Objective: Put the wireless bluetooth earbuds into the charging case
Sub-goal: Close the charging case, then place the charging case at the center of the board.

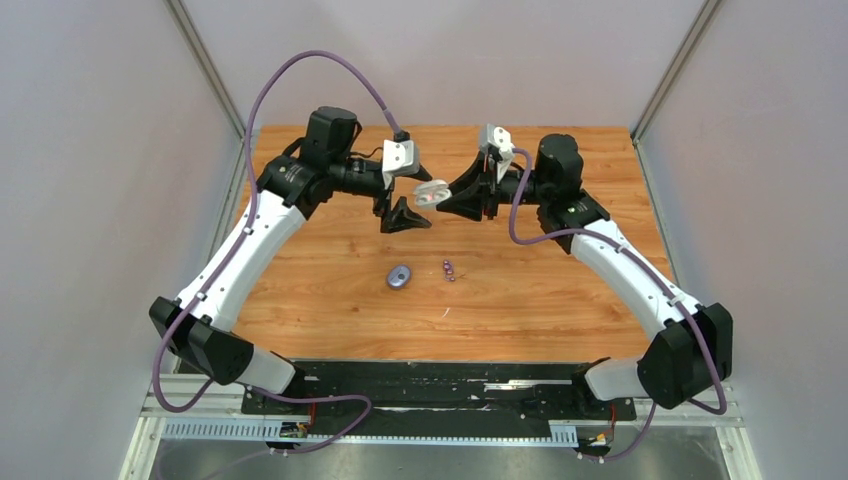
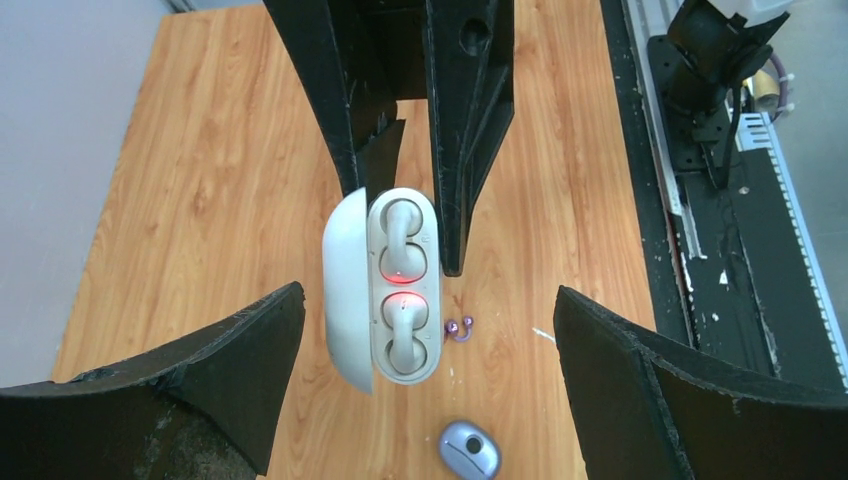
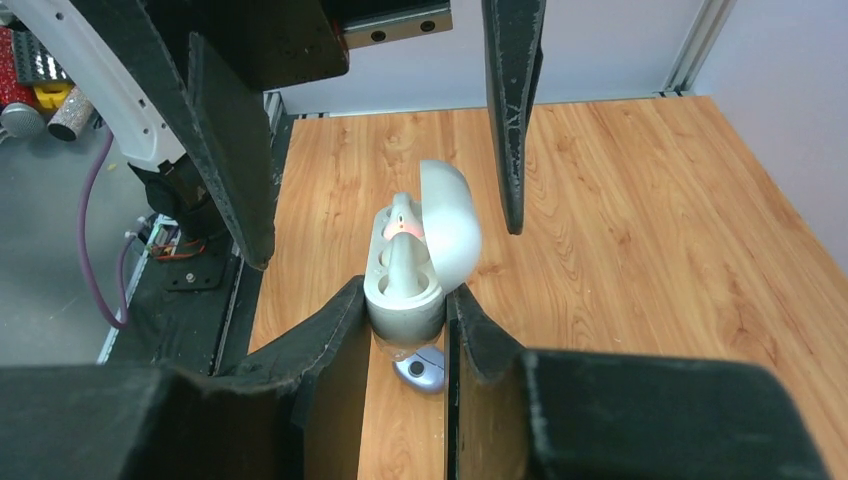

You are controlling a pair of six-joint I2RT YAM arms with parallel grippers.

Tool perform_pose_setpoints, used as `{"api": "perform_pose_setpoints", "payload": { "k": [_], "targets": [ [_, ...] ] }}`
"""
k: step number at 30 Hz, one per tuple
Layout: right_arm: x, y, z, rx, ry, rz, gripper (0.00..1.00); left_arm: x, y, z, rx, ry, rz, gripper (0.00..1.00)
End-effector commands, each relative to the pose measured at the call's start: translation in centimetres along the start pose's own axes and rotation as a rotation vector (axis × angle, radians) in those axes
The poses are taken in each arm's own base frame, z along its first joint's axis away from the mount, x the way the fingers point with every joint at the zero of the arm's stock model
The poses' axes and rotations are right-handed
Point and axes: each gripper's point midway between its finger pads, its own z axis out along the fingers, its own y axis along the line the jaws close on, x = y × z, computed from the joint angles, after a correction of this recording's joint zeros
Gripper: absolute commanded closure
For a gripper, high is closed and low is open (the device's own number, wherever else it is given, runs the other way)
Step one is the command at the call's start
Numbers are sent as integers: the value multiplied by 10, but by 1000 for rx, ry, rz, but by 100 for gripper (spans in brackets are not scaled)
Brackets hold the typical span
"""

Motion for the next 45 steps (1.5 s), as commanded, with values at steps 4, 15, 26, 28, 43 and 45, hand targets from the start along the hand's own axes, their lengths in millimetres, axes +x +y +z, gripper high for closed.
{"api": "perform_pose_setpoints", "payload": {
  "k": [4,15,26,28,43,45],
  "targets": [
    [-23,-32,-1,145,-73,134,100,-9,-7,-6,-1,-6,95,0],
    [-4,-63,-16,230,-61,291,100,0,7,-10,-135,51,157,0],
    [206,-69,-134,582,210,1023,100,79,76,-51,-612,296,-300,0],
    [233,-56,-144,607,247,1101,100,103,73,-53,-647,297,-496,1],
    [317,-41,-190,826,369,1315,46,189,41,-46,-648,325,-950,2],
    [308,-56,-202,887,386,1267,31,195,42,-50,-663,335,-971,1]
  ]
}}
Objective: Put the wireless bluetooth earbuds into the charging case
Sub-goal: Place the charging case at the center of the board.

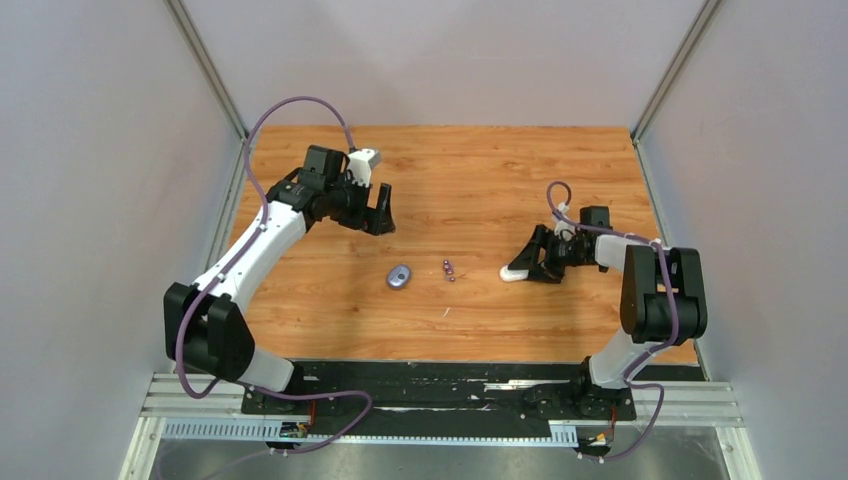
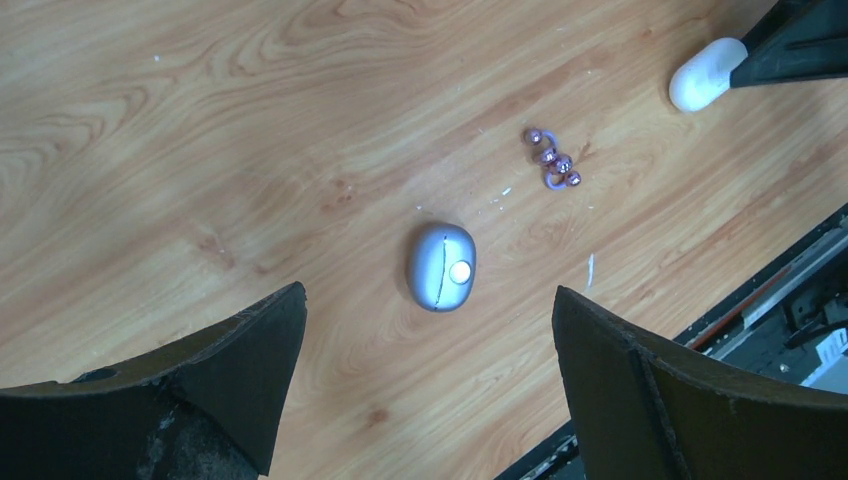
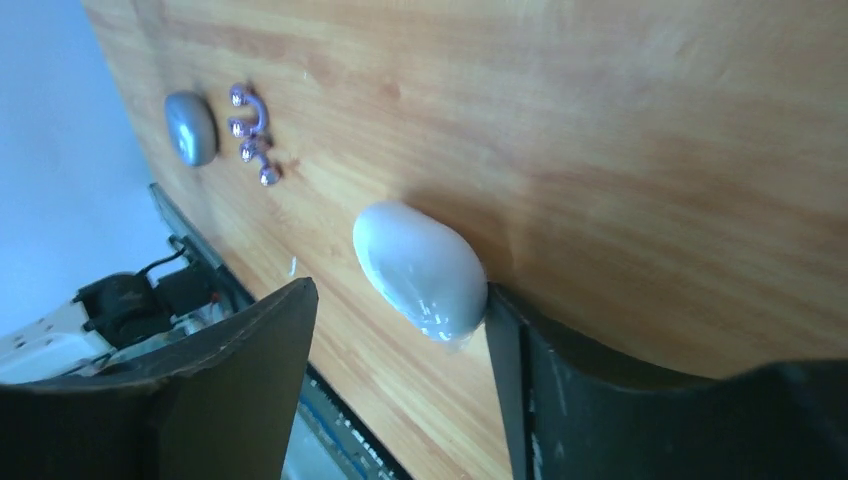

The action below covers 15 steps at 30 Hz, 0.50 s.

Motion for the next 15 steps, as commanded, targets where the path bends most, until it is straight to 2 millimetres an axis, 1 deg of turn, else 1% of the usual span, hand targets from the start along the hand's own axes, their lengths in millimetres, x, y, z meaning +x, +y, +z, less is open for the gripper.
{"api": "perform_pose_setpoints", "payload": {
  "k": [1,3,4,5,6,7,8,10,11,13,15],
  "targets": [
    [-50,-14,-22,162,-121,-69,28,-2,5,1,-3,-10,-75,1],
    [-74,-10,-39,184,-177,-86,27,-1,13,0,-29,-10,-99,1],
    [-90,-8,-48,196,-216,-103,27,0,19,-1,-44,-12,-112,1],
    [-104,-2,-57,196,-251,-139,27,0,21,-2,-49,-14,-126,1],
    [-118,9,-64,177,-283,-193,27,2,27,-4,-56,-18,-147,1],
    [-129,24,-68,128,-303,-260,27,1,30,-5,-57,-25,-170,1],
    [-136,44,-69,45,-311,-324,28,2,36,-8,-55,-32,-199,1],
    [-138,86,-65,-140,-286,-493,32,3,42,-12,-34,-49,-246,1],
    [-135,107,-59,-219,-261,-621,32,1,43,-14,-26,-63,-261,1],
    [-120,140,-42,-348,-197,-844,32,-3,46,-20,-3,-89,-280,1],
    [-89,181,-16,-492,-106,-1073,32,-7,50,-29,0,-114,-271,1]
  ]
}}
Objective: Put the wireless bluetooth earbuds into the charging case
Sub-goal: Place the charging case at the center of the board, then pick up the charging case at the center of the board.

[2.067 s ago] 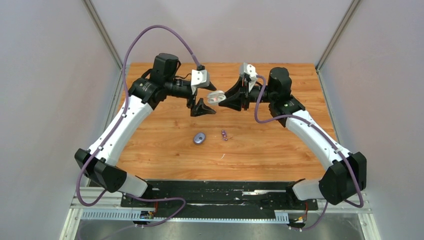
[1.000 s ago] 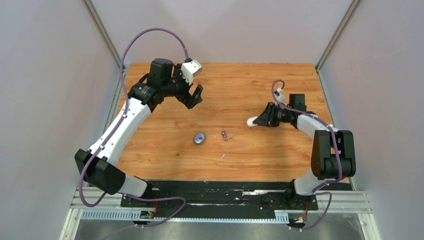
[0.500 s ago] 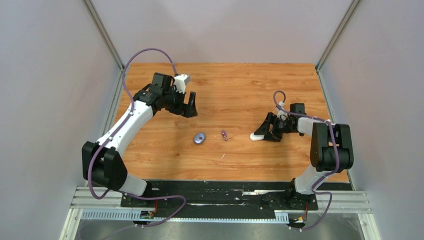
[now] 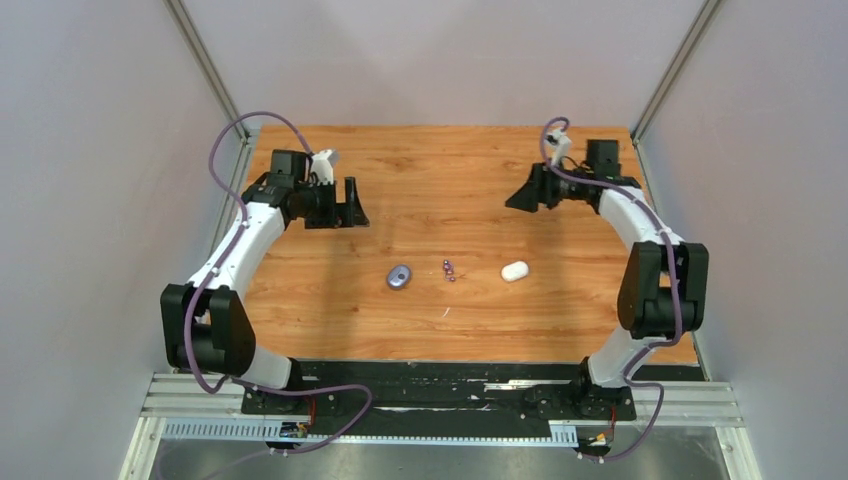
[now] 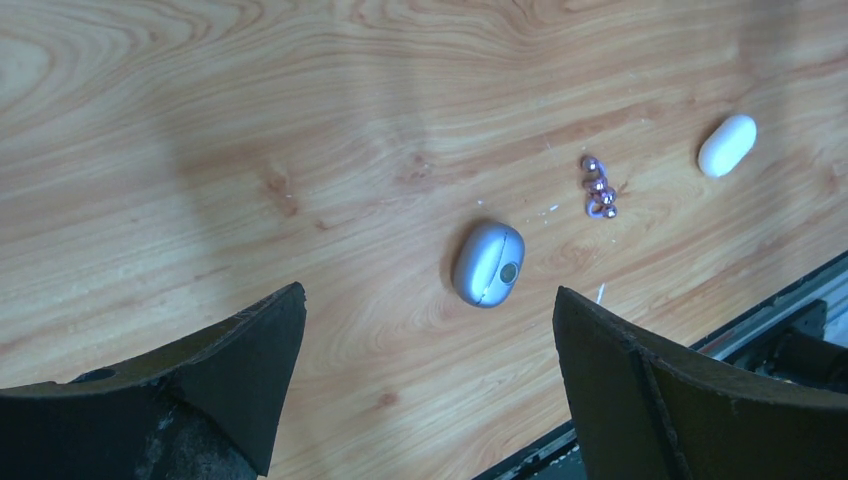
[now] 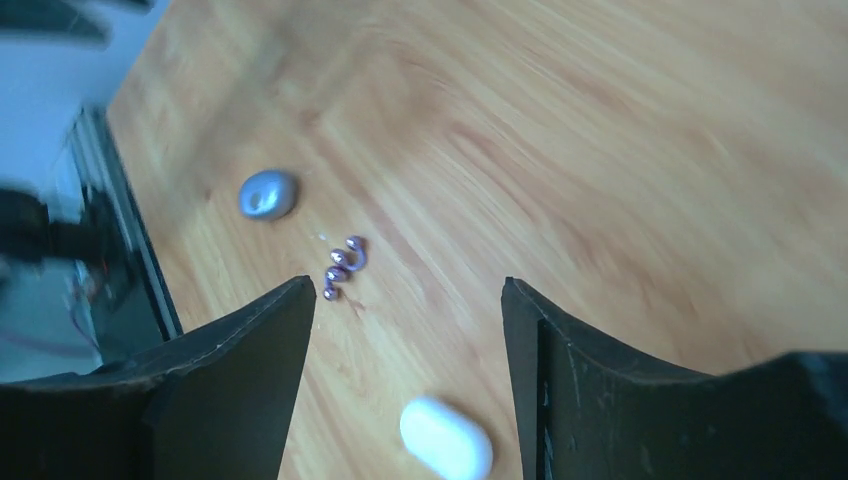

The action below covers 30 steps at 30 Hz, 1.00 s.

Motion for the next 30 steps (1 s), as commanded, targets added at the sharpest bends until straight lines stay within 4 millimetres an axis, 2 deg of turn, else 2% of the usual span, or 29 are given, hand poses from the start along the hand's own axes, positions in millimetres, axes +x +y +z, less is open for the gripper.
{"api": "perform_pose_setpoints", "payload": {
  "k": [1,3,5,7,10,14,17,21,24,30],
  "targets": [
    [4,114,50,-505,35,-569,32,-22,-10,-24,69,-102,12,2],
    [17,143,70,-612,37,-753,33,-25,-6,-32,55,-118,40,4],
    [28,164,90,-691,31,-907,34,-26,-3,-40,35,-125,42,5],
    [41,180,107,-768,38,-1059,35,-26,0,-49,26,-125,29,5],
    [68,192,130,-879,70,-1230,34,-25,2,-63,17,-130,23,4],
    [99,198,156,-979,139,-1318,28,-17,2,-70,12,-121,1,4],
    [121,199,169,-1028,201,-1368,23,-18,4,-72,14,-134,-18,4],
    [149,194,184,-1065,287,-1377,22,-20,10,-70,19,-147,-54,4],
    [160,192,195,-1071,328,-1351,22,-22,8,-68,35,-147,-65,5],
    [168,189,215,-1053,375,-1301,23,-21,5,-66,67,-139,-82,6]
  ]
}}
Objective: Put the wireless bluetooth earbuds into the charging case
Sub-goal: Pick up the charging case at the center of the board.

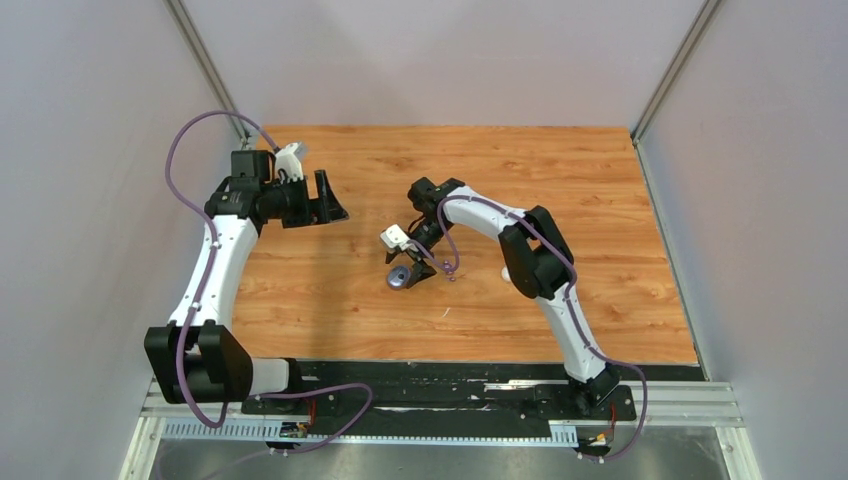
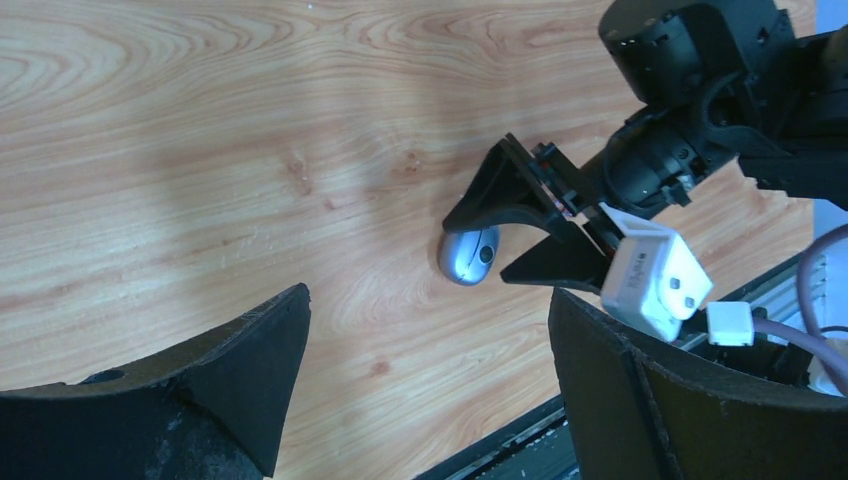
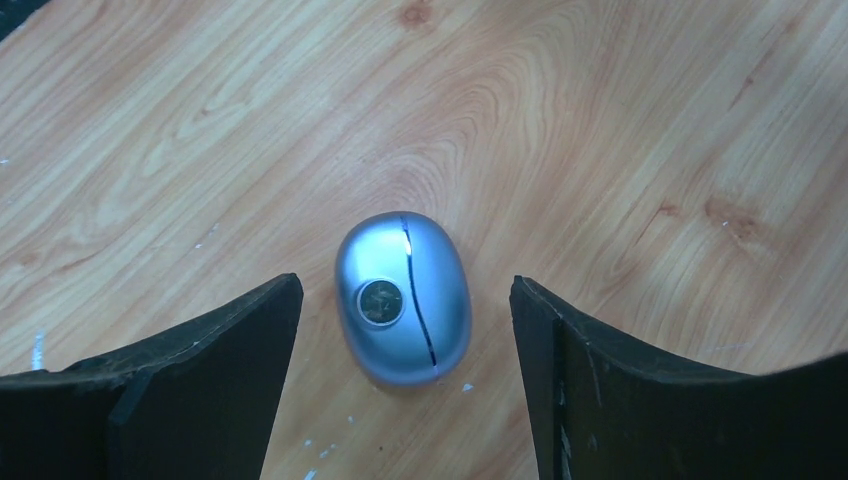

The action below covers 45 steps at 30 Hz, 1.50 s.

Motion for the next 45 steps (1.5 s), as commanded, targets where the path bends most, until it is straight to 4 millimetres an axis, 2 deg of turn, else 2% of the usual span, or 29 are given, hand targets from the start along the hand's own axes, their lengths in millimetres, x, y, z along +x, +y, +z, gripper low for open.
{"api": "perform_pose_setpoints", "payload": {
  "k": [1,8,12,14,16,18,20,21,22,23,24,25,26,27,29,31,34,39,45],
  "targets": [
    [0,-11,4,-1,7,3,23,-4,-9,0,55,-16,-19,6],
    [20,-1,14,-38,75,29,36,-2,-15,5,104,-17,-56,9],
    [26,5,9,-39,100,58,54,0,-18,8,132,-18,-84,11],
    [22,7,4,-28,98,83,63,1,-20,12,155,-14,-105,11],
    [13,5,-5,3,96,109,71,2,-20,18,175,-5,-125,12],
    [-1,-2,-21,79,78,135,73,-2,-21,23,194,-17,-135,13],
    [-18,-11,-46,196,66,156,76,-9,-25,26,228,-54,-128,13],
    [-29,-14,-60,255,74,141,78,-19,-30,26,261,-96,-111,13],
    [-38,-16,-73,319,90,127,82,-19,-31,27,276,-111,-108,13],
    [-47,-18,-86,381,106,123,84,-31,-38,26,314,-163,-80,13],
    [-58,-21,-103,454,120,108,85,-31,-44,27,338,-175,-68,13],
    [-77,-23,-121,528,122,88,92,-42,-52,24,376,-224,-33,13],
    [-91,-29,-137,608,118,75,99,-41,-63,25,408,-233,-7,13],
    [-103,-31,-153,686,118,84,100,-51,-78,21,464,-281,52,13],
    [-125,-31,-181,815,125,60,100,-55,-108,16,564,-304,146,13],
    [-145,-30,-206,948,110,27,100,-53,-144,10,690,-309,249,12],
    [-176,-24,-238,1101,81,-51,100,-50,-180,-1,849,-309,367,12],
    [-198,-14,-263,1220,114,-98,100,-35,-216,-6,1000,-278,505,16],
    [-210,-4,-268,1253,133,-147,100,-46,-237,-11,1016,-356,545,22]
  ]
}}
